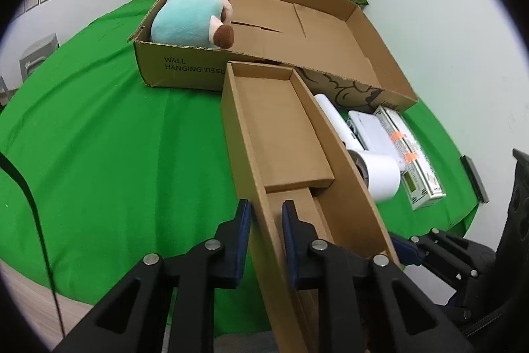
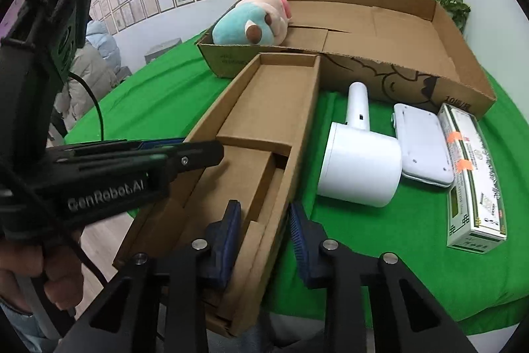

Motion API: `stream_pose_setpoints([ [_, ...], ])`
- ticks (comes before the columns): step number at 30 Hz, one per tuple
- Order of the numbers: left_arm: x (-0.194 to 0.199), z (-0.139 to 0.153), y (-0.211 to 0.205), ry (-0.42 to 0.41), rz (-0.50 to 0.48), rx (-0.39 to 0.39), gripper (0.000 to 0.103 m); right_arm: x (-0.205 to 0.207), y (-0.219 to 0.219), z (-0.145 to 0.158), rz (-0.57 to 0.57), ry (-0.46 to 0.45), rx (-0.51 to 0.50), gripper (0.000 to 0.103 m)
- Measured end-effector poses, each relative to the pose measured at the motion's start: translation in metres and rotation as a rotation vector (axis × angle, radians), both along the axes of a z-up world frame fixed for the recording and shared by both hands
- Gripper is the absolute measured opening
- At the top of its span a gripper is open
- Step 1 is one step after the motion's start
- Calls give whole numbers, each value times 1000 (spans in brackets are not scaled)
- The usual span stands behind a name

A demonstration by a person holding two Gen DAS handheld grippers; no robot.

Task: Organize objects
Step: 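Move both grippers to the long cardboard tray and grasp its wall, then lift the cardboard tray with both grippers and carry it over the large box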

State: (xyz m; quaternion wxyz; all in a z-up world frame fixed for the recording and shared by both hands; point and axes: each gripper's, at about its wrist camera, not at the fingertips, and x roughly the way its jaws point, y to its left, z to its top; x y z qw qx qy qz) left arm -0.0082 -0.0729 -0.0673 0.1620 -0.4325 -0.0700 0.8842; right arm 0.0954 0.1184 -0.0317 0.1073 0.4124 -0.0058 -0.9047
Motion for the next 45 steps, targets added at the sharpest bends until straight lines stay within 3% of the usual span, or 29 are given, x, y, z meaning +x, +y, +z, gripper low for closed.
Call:
stream_pose_setpoints([
  [9, 14, 0, -21, -34, 28, 0, 17, -1, -19, 1, 32, -26, -27, 28],
  [17, 13, -1, -25, -32, 44, 24, 17, -21, -24, -1, -7, -32, -36, 28],
  [20, 14, -2, -25, -27, 48, 29, 16, -19, -25, 0, -22, -32, -31, 25],
  [22, 14, -1, -25, -25, 53, 30, 16, -18, -26, 0, -49, -37, -8, 15],
  [31, 24, 10, -18, 16, 34, -8, 16, -9, -22, -2, -79, -48, -45, 14],
  [45, 27, 54, 11, 176, -13, -40, 16, 10, 3, 39, -141, 125, -78, 13],
])
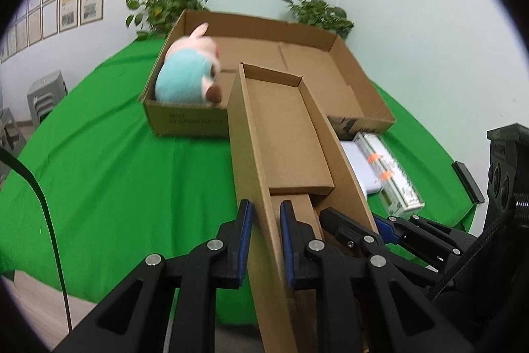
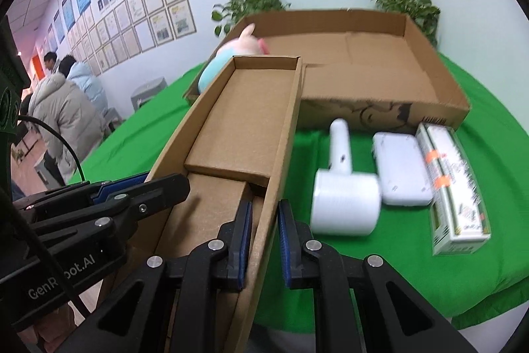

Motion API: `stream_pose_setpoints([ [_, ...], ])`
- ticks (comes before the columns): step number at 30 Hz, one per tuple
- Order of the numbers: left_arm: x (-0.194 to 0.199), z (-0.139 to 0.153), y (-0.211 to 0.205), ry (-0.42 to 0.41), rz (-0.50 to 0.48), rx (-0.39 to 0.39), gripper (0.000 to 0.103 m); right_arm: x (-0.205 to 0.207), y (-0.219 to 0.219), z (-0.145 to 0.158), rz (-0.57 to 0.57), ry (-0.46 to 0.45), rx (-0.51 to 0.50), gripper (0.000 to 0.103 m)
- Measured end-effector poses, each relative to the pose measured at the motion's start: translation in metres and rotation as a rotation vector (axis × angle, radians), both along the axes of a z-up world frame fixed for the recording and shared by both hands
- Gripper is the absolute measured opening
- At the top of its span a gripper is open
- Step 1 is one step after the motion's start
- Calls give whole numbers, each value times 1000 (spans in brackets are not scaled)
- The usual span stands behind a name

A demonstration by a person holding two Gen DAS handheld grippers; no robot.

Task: Organize objects
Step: 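Lift the cardboard tray with both grippers and carry it over the large box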

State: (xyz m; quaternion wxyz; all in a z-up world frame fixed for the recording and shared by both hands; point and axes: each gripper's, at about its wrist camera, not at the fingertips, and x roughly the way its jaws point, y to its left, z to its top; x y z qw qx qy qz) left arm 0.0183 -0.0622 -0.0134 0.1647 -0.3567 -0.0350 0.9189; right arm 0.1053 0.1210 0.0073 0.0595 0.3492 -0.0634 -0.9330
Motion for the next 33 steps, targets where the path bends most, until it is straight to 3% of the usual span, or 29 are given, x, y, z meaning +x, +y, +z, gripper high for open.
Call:
stream_pose_setpoints([
  [6, -17, 22, 20, 59, -36, -22, 16, -8, 18, 25, -44, 63, 7, 12],
  [11, -40, 57, 36, 144, -74, -33, 16, -24, 37, 57, -90, 131, -1, 12],
  [22, -117, 156, 64, 363, -115, -11, 16, -91, 74, 178, -155, 340, 99, 10],
  [27, -151, 176, 64, 377, -108, -18, 16, -125, 74, 212, -147, 369, 117, 10],
  [33, -185, 166, 57, 332, -94, -48, 16, -172, 79, 211, -130, 338, 100, 10],
])
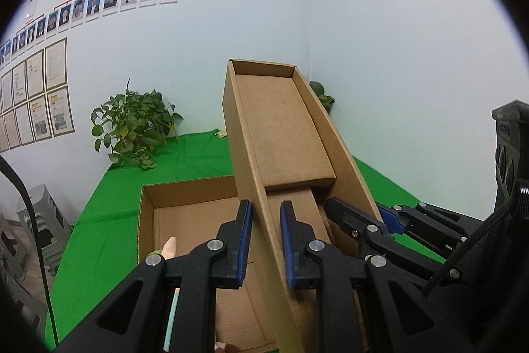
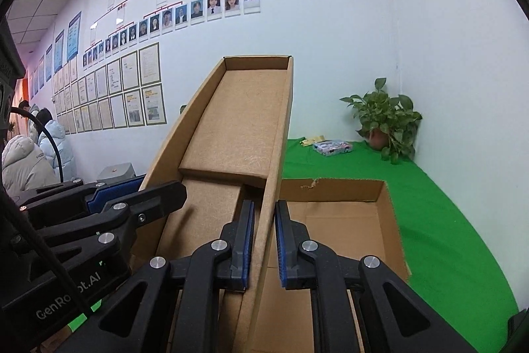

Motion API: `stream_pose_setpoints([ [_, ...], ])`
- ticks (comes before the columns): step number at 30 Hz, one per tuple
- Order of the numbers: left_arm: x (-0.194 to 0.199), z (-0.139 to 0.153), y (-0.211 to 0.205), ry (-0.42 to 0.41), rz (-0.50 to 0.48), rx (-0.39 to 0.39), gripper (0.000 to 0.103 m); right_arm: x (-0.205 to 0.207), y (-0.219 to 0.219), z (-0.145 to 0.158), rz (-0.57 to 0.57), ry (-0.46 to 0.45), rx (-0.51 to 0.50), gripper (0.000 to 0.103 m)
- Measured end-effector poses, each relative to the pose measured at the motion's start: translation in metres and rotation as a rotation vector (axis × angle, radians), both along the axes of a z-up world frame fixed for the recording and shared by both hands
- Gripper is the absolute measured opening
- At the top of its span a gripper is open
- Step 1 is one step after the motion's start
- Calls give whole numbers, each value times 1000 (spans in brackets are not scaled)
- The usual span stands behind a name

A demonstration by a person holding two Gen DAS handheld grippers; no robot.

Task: Organize objects
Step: 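Lift the cardboard tray with both grippers and carry it over the large box, then lower the tray into the box beside the pig plush and open both grippers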

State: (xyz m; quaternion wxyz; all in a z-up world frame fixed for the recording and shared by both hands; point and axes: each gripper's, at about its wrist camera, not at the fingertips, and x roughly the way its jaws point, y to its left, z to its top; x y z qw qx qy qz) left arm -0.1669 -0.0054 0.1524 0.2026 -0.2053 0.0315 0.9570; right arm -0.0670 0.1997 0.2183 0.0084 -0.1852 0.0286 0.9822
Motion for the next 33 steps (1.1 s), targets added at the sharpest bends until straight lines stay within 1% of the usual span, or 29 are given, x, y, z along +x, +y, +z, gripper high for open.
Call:
stream_pose_setpoints([
  [4, -15, -14, -4, -49, 19, 0, 16, -38, 5, -16, 20, -53, -29, 10],
  [10, -43, -41, -6, -120, 29, -14, 16, -90, 0, -58, 32, -126, -43, 10],
  [12, -52, -54, -7, -149, 29, -14, 16, -105, -1, -74, 33, -154, -43, 10],
  [16, -70, -84, -8, -235, 27, -26, 16, -134, -2, -114, 31, -226, -52, 10],
  [20, -84, -112, -8, -299, 55, -69, 15, -164, 3, -160, 49, -295, -114, 10],
  [23, -92, -129, -9, -351, 69, -85, 15, -182, 3, -187, 58, -333, -123, 10],
  [27, -98, -149, -9, -412, 74, -104, 15, -195, 6, -218, 63, -376, -130, 10],
  [30, -103, -156, -10, -431, 72, -105, 15, -203, 7, -232, 53, -383, -116, 9],
  [32, -103, -156, -13, -423, 72, -101, 15, -210, 8, -240, 48, -396, -119, 8],
  [33, -106, -155, -16, -425, 74, -99, 15, -206, 10, -242, 46, -399, -118, 8],
])
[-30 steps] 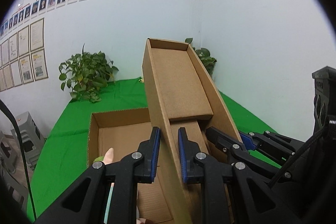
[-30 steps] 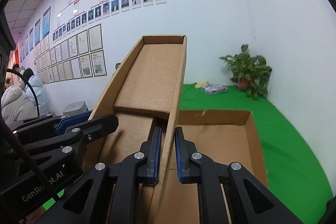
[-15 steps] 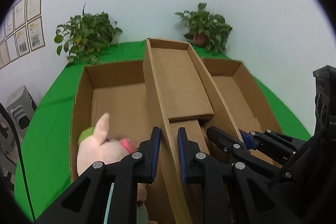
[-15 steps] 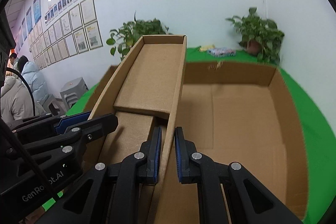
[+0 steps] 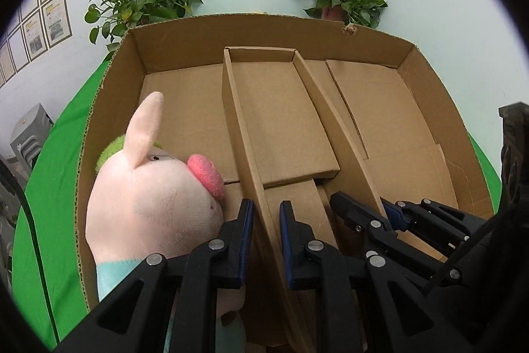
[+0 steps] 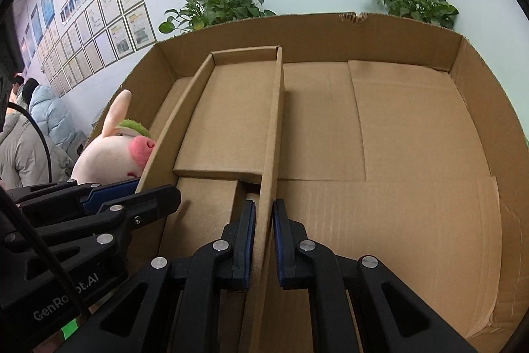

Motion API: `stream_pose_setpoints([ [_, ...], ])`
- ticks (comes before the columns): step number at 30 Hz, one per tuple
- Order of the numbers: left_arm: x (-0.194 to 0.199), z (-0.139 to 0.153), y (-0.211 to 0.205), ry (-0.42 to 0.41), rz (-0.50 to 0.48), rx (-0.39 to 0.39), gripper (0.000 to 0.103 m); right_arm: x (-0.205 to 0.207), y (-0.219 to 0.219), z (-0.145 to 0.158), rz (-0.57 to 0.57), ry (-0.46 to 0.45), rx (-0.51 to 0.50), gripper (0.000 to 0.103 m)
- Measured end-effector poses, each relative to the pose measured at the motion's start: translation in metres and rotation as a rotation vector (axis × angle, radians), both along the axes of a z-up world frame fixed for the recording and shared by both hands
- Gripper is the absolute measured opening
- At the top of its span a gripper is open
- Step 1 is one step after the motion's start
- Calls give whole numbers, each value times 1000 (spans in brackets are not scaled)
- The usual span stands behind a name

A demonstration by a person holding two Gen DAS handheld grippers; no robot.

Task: Organize objects
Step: 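Lower the tray into the box beside the pig plush and open both grippers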

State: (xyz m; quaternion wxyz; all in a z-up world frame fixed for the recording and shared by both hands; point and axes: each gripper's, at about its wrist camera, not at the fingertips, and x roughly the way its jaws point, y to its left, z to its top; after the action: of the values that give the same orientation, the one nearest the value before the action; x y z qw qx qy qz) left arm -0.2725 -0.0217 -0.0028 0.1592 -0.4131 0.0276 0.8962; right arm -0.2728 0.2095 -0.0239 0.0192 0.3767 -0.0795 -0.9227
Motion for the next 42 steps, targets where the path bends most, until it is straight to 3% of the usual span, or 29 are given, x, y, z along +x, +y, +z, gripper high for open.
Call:
stream_pose_setpoints([
  [9, 12, 4, -14, -7, -7, 41, 16, -7, -16, -6, 3, -36, 5, 3],
  [14, 26, 24, -32, 67, 33, 80, 16, -3, -20, -14, -17, -64, 37, 3],
  [22, 45, 38, -45, 131, 63, 48, 16, 2, -29, -16, -55, -105, 69, 4],
  [39, 64, 33, -60, 143, 128, 59, 17, -5, -31, -18, -75, -165, -38, 9],
  [42, 69, 33, -61, 156, 138, 53, 17, 2, -30, -20, -72, -144, 1, 9],
])
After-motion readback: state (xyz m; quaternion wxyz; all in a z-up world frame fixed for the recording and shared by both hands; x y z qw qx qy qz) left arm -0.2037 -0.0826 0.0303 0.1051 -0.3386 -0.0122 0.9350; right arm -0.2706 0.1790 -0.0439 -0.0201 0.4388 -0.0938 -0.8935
